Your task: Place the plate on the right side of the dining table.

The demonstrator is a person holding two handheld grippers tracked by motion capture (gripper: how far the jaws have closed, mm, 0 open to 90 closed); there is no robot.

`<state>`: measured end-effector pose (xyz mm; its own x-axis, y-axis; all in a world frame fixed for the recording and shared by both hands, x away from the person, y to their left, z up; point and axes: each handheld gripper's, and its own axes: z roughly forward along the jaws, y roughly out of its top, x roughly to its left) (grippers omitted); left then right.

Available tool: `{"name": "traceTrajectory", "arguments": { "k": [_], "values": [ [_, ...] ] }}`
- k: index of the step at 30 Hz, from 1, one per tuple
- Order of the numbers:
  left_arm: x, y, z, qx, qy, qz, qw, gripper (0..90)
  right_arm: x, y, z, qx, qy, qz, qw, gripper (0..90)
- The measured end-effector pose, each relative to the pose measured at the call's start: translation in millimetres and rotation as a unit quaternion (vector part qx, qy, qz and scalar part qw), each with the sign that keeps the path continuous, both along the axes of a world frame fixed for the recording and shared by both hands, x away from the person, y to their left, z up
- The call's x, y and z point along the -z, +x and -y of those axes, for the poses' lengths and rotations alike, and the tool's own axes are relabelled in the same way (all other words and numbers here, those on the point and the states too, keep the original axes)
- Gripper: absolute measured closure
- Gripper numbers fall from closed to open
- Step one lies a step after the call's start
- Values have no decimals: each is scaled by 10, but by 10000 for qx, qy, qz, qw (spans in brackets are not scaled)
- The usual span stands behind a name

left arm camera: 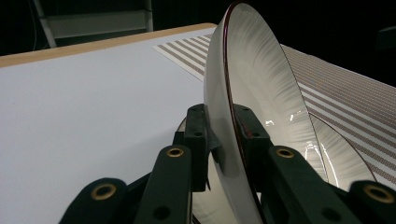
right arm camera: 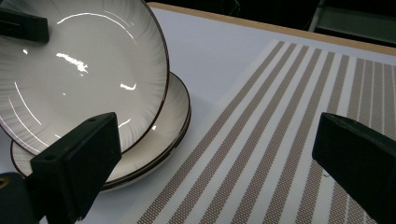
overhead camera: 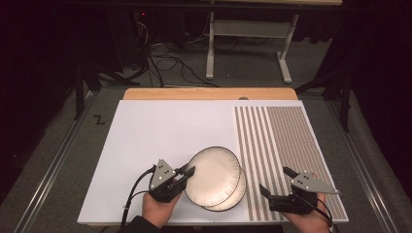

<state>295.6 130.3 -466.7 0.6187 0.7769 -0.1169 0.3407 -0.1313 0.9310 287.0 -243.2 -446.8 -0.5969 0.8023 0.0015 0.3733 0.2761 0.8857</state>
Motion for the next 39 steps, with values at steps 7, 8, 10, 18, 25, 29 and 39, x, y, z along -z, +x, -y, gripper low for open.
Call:
{"name": "traceTrajectory", "arguments": {
  "k": [7, 8, 10, 18, 25, 29, 39],
  "values": [
    [-3, 7, 4, 39, -5, 16, 10000, 784, 33, 126, -215, -182, -4, -48, 9998, 13],
    [-3, 7, 5, 43, -6, 19, 10000, 784, 42, 155, -253, -224, -56, -48, 9997, 13],
    [-5, 6, 8, 44, -8, 33, 10000, 785, 56, 191, -314, -268, -67, -131, 9995, 19],
    [-6, 2, 6, 44, 11, 32, 10000, 784, 90, 278, -517, -433, -113, -207, 9988, 27],
    [-4, 6, 4, 53, 0, 26, 10000, 784, 164, 377, -691, -559, -216, -365, 9975, 41],
    [-3, 7, 1, 55, 1, 27, 10000, 784, 209, 445, -801, -643, -208, -564, 9961, 95],
    [-6, 1, -4, 56, -9, 35, 10000, 784, 351, 537, -920, -738, -114, -930, 9929, 137]
  ]
}}
